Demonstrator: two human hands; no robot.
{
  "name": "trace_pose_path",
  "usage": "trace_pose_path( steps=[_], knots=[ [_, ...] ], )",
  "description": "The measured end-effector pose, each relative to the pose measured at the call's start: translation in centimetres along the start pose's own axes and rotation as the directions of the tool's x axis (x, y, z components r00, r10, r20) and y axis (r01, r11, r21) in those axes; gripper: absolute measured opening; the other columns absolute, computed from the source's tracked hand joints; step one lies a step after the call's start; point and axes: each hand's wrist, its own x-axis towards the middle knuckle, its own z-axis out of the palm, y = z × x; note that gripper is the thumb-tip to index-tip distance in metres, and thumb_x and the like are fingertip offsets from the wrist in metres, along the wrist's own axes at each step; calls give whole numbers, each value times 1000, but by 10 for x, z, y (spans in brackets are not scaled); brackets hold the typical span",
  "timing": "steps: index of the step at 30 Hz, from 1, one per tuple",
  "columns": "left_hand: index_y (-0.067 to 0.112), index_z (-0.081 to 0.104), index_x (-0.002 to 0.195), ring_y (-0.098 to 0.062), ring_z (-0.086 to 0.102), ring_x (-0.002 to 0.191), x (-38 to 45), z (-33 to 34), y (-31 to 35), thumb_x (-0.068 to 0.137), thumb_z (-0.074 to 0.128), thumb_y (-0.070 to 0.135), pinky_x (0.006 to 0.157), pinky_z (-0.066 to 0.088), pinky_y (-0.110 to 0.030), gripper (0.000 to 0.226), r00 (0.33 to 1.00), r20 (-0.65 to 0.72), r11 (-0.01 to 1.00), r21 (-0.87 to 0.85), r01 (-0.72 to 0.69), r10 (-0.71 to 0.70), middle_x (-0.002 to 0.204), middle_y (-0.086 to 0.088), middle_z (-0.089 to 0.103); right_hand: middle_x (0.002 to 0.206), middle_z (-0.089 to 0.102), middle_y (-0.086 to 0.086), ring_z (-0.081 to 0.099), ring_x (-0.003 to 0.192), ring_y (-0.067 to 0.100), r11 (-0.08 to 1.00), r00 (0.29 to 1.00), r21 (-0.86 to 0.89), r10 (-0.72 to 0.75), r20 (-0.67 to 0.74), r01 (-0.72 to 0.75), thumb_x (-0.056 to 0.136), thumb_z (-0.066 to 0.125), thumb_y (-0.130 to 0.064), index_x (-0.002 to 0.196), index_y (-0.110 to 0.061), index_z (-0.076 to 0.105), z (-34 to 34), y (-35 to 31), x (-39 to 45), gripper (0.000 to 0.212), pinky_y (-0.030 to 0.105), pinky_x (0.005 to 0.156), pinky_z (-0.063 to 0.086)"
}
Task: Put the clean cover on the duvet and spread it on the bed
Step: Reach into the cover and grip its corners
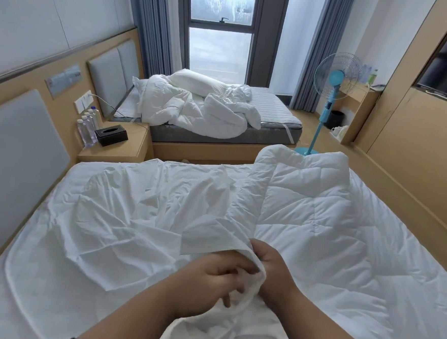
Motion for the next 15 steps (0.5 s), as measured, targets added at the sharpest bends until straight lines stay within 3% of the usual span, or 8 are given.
trace_pose_path(
  steps=[2, 4, 7, 11, 12, 14, 15],
  knots=[
    [32, 74, 87, -13, 63, 75, 1, -6, -27, 87, 61, 7, 70, 49, -26, 28, 950, -311, 998, 61, 23, -3, 88, 5, 69, 86, 57, 36, 53, 80, 24, 994, 999, 105, 45, -28, -42, 97, 65, -21, 93, 12, 55, -5, 11, -2, 35, 44, 75, 46],
    [31, 67, 93, -4, 61, 77, -1, -7, -53, 92, 68, 22, 72, 47, -21, 9, 850, -516, 983, 76, 168, -106, 95, 4, 67, 83, 58, 28, 51, 81, 26, 984, 997, 161, 74, -16, -71, 100, 62, -32, 96, 13, 55, -5, 16, -7, 46, 45, 76, 43],
    [27, 60, 100, -5, 63, 86, 0, 3, -67, 96, 63, 41, 75, 48, -22, 14, 851, -480, 948, 110, 299, -212, 100, 2, 64, 89, 57, 18, 49, 85, 28, 968, 995, 230, 98, 36, -104, 95, 68, -40, 98, 18, 50, -1, 14, -15, 62, 45, 78, 39],
    [14, 59, 75, -18, 55, 80, 7, 6, -72, 89, 62, 8, 86, 48, -33, 15, 854, -482, 956, 101, 277, -196, 73, 5, 60, 102, 71, 24, 66, 94, 33, 932, 979, 313, 144, 141, -182, 93, 68, -40, 103, 6, 71, 0, 12, -13, 47, 47, 86, 51],
    [15, 61, 90, -20, 53, 84, 7, 3, -75, 86, 61, -5, 90, 49, -33, 20, 877, -435, 942, 154, 297, -205, 79, 4, 57, 100, 72, 21, 67, 91, 31, 933, 975, 299, 162, 151, -201, 91, 69, -42, 97, 1, 73, 0, 10, -12, 43, 43, 84, 54],
    [12, 55, 121, -14, 52, 87, 6, -1, -81, 80, 65, -16, 80, 48, -18, 50, 896, -391, 885, 313, 346, -212, 90, 7, 54, 85, 65, 13, 60, 77, 24, 954, 972, 212, 185, 141, -213, 82, 73, -49, 83, -10, 68, -2, 5, -8, 39, 36, 73, 51],
    [16, 55, 119, -7, 54, 84, 4, -1, -79, 81, 66, -9, 74, 43, -14, 46, 895, -411, 890, 324, 320, -172, 88, 13, 56, 81, 60, 11, 55, 75, 22, 964, 974, 168, 188, 126, -207, 80, 72, -50, 81, -13, 66, -3, 3, -5, 37, 36, 71, 48]
  ],
)
